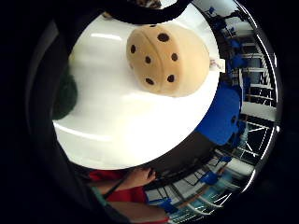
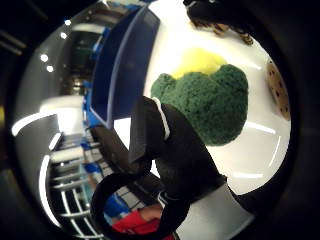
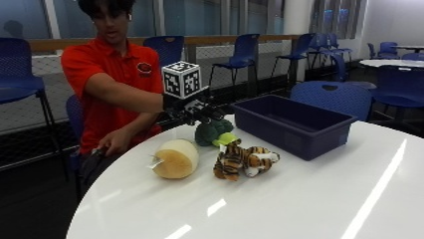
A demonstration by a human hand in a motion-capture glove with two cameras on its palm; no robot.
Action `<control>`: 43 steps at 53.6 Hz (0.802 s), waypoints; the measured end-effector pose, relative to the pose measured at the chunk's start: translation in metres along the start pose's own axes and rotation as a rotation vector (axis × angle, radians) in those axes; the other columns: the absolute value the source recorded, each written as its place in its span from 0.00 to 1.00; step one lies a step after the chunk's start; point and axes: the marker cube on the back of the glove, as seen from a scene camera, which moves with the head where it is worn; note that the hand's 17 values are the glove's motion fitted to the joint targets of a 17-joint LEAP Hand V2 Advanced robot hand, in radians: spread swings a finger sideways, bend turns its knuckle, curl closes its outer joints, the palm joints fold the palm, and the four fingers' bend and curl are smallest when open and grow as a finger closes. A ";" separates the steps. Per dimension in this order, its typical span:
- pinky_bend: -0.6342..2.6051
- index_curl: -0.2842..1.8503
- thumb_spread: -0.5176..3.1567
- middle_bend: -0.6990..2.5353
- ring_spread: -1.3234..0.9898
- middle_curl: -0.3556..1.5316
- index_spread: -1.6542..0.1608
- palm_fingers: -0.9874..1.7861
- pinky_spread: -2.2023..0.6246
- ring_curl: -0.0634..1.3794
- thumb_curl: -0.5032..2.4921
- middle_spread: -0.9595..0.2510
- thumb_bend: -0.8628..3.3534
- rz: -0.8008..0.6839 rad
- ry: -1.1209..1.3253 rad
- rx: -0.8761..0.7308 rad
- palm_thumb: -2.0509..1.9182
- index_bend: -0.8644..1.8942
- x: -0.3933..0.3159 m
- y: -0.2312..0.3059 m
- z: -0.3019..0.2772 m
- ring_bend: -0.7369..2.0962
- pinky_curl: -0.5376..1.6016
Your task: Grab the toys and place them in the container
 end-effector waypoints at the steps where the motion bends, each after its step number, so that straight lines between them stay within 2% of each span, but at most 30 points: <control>1: 0.32 0.16 0.26 0.26 0.56 0.20 0.82 0.37 0.78 0.04 0.17 0.75 0.19 0.000 0.000 0.000 0.50 0.41 0.000 0.000 0.000 0.30 0.29; 8: 0.35 0.20 0.38 0.27 0.55 0.23 0.76 0.34 0.79 0.06 0.17 0.72 0.19 -0.002 -0.007 0.009 0.50 0.43 0.001 0.001 -0.003 0.31 0.33; 17: 0.36 0.23 0.44 0.27 0.54 0.26 0.73 0.33 0.79 0.07 0.18 0.70 0.19 -0.016 -0.016 0.022 0.49 0.43 0.002 0.002 -0.005 0.32 0.35; 30: 0.36 0.25 0.47 0.26 0.54 0.28 0.71 0.32 0.79 0.10 0.19 0.70 0.19 -0.035 -0.057 0.017 0.49 0.42 0.003 -0.003 -0.001 0.32 0.37; 43: 0.36 0.27 0.44 0.26 0.54 0.30 0.71 0.32 0.79 0.11 0.19 0.70 0.18 -0.107 -0.101 0.018 0.48 0.41 -0.017 -0.005 0.014 0.32 0.38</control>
